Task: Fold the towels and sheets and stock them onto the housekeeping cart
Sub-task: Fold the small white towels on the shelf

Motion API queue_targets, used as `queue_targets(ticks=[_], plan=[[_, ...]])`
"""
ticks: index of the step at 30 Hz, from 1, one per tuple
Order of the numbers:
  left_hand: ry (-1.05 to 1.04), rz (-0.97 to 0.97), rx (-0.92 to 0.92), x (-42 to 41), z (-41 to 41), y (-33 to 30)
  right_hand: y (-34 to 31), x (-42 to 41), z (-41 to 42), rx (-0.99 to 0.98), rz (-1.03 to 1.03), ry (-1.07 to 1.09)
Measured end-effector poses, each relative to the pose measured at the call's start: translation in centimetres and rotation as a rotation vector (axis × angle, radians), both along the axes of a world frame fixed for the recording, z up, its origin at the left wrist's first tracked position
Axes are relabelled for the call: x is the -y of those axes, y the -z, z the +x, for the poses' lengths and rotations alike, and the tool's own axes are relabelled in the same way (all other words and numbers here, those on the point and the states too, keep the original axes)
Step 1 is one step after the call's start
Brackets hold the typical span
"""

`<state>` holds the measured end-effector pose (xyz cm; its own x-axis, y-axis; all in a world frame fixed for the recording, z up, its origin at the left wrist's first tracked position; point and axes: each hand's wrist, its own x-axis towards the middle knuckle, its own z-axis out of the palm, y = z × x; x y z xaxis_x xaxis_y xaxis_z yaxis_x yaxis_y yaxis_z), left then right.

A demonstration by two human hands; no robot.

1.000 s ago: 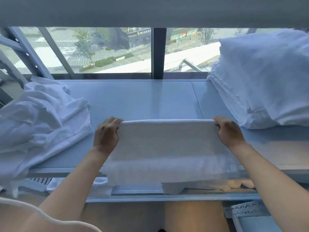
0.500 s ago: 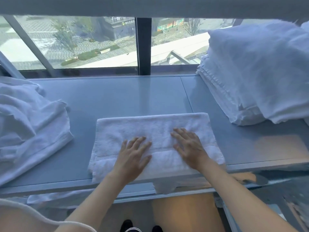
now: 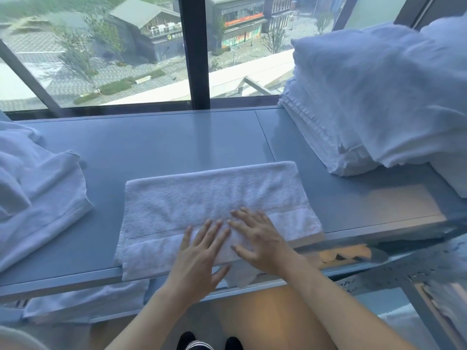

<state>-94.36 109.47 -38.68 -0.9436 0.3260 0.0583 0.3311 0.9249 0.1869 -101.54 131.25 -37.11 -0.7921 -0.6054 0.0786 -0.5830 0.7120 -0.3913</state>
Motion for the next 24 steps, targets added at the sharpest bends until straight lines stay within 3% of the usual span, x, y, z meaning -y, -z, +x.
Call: queue_targets(ticks=[14,19,24], plan=[[-0.024,0.079,-0.098,0.1,0.1,-0.9,0.4,-0.8,0.9,-0.039,0.208,-0.113],[-0.103,0.097,-0.152,3.0,1.0,-1.3,-1.0,-2.9,0.7,0.043,0.117,-0.084],[-0.294,0.108,-0.163,9.9,2.7,-1.7,-2.0,-8.1,0.3,-0.116,0.007,0.092]])
